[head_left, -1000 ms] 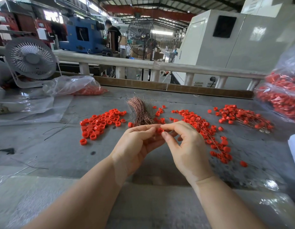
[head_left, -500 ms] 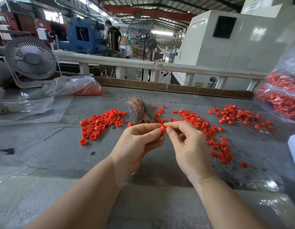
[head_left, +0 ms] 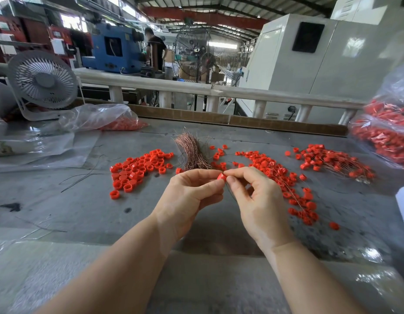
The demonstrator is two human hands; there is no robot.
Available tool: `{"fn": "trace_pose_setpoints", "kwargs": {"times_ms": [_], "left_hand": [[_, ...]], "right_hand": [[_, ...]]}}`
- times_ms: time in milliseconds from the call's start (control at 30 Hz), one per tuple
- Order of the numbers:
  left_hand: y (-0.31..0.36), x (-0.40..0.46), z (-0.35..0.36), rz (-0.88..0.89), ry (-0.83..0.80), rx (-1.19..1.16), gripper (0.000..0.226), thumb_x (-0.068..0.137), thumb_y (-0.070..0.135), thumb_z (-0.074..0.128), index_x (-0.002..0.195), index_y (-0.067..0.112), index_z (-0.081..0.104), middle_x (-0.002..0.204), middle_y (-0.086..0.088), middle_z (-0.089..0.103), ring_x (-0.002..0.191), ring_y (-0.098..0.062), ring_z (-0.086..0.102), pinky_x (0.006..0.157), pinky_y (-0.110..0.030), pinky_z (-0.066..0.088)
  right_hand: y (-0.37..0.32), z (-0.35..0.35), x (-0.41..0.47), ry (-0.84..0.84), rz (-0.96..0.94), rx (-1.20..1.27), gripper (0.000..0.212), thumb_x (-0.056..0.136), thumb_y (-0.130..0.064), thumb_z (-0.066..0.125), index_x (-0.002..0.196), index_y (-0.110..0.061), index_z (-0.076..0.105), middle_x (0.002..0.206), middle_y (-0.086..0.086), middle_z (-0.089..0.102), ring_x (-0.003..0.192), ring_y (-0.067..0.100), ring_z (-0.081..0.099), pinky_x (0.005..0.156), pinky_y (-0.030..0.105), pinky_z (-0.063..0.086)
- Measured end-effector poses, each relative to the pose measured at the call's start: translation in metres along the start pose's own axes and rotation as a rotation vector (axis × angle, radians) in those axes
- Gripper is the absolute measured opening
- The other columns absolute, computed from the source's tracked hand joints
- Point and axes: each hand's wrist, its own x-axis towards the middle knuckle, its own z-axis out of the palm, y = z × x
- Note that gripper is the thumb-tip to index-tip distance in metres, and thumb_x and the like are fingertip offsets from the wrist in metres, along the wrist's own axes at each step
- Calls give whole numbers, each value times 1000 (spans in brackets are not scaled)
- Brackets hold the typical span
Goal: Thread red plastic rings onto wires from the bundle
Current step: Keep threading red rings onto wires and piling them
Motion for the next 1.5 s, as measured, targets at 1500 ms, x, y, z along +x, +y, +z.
{"fn": "trace_pose_setpoints", "kwargs": {"times_ms": [1500], "left_hand": [[-2,1,0,20,-10,134,10,81,8,63,88,12,70,72,-2,66,61,-6,62,54,-19,51]], "right_hand": [[-1,-1,1,-2,-13,6,8,84,-7,65,86,-14,68,81,-6,62,74,4,55,66,9,41]]}}
